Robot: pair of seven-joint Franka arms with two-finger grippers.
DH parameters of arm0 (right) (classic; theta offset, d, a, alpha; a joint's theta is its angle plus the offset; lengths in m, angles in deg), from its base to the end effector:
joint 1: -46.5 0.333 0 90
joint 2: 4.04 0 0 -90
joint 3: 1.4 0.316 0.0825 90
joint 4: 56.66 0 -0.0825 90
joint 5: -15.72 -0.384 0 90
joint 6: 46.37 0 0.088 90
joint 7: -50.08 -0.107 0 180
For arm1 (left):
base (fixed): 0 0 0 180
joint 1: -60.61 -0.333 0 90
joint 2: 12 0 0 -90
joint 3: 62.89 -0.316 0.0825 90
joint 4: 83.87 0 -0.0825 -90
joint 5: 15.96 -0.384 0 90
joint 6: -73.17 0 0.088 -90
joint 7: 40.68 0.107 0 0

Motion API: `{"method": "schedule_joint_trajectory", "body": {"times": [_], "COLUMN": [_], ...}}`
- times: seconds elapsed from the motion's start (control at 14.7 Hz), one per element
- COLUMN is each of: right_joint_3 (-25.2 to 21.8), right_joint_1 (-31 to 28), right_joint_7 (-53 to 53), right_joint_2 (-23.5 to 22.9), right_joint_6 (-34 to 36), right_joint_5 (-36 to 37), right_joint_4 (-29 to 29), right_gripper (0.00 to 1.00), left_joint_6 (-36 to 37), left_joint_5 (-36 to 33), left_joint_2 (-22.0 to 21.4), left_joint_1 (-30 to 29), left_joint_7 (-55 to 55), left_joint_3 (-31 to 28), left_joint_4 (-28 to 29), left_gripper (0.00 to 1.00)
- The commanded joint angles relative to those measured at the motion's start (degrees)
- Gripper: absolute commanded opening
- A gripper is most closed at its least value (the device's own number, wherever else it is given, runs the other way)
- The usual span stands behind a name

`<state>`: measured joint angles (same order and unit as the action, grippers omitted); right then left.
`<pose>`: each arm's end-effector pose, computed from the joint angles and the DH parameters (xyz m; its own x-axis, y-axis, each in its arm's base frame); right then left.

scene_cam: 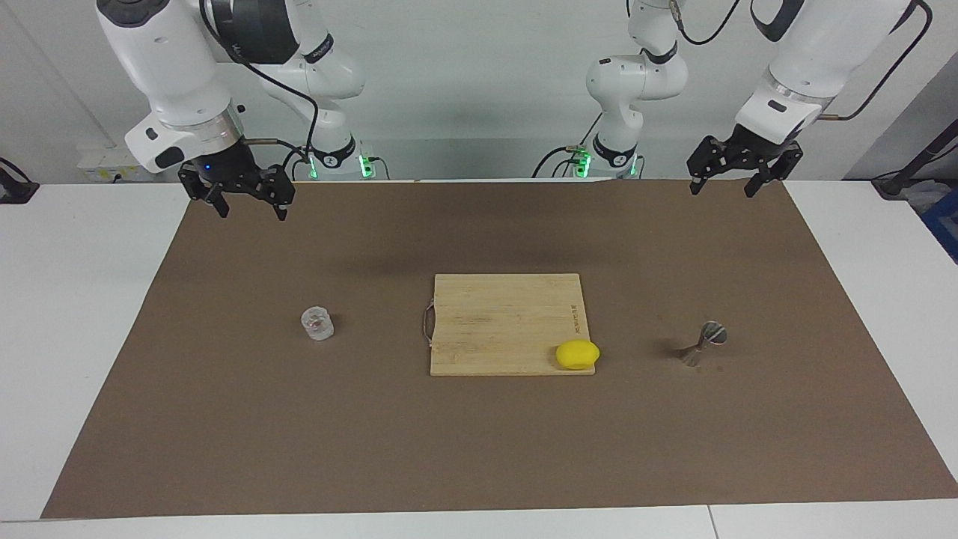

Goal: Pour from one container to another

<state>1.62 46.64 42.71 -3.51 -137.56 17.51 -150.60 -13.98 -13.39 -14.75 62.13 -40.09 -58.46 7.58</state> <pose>0.5509 0.0273 0.5990 0.9968 -0.0728 -0.0344 -0.0715 -0.9968 0.0364 0.5309 -0.0614 0.6345 0.9929 -0.1159 -0.0267 -0.1147 -0.9925 0.0414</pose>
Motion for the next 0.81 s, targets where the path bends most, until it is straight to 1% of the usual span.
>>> {"method": "schedule_joint_trajectory", "body": {"times": [0.0,0.27,0.47,0.54,0.61,0.75], "right_joint_3": [0.23,0.23,0.23,0.23,0.23,0.23], "right_joint_1": [-0.67,-0.67,-0.67,-0.67,-0.67,-0.67], "right_joint_7": [1.13,1.13,1.13,1.13,1.13,1.13], "right_joint_2": [1.4,1.4,1.4,1.4,1.4,1.4], "right_joint_6": [-0.3,-0.3,-0.3,-0.3,-0.3,-0.3], "right_joint_5": [-0.39,-0.39,-0.39,-0.39,-0.39,-0.39], "right_joint_4": [-1.51,-1.42,-1.51,-1.51,-1.51,-1.42], "right_gripper": [1.0,1.0,1.0,1.0,1.0,1.0], "left_joint_6": [0.06,-0.47,-2.32,-2.15,-1.97,-2.14], "left_joint_5": [-1.25,-1.08,0.06,0.76,1.21,3.31], "left_joint_2": [-0.5,-0.59,-0.59,-0.07,0.55,3.7], "left_joint_1": [1.03,0.95,-0.11,-0.81,-3.08,-4.76], "left_joint_7": [0.55,0.55,0.29,0.02,-0.07,-0.15], "left_joint_3": [-0.65,-0.65,-1.17,-1.44,-1.35,-1.53], "left_joint_4": [0.22,0.75,3.47,4.35,4.53,4.53], "left_gripper": [1.0,1.0,1.0,1.0,1.0,1.0]}}
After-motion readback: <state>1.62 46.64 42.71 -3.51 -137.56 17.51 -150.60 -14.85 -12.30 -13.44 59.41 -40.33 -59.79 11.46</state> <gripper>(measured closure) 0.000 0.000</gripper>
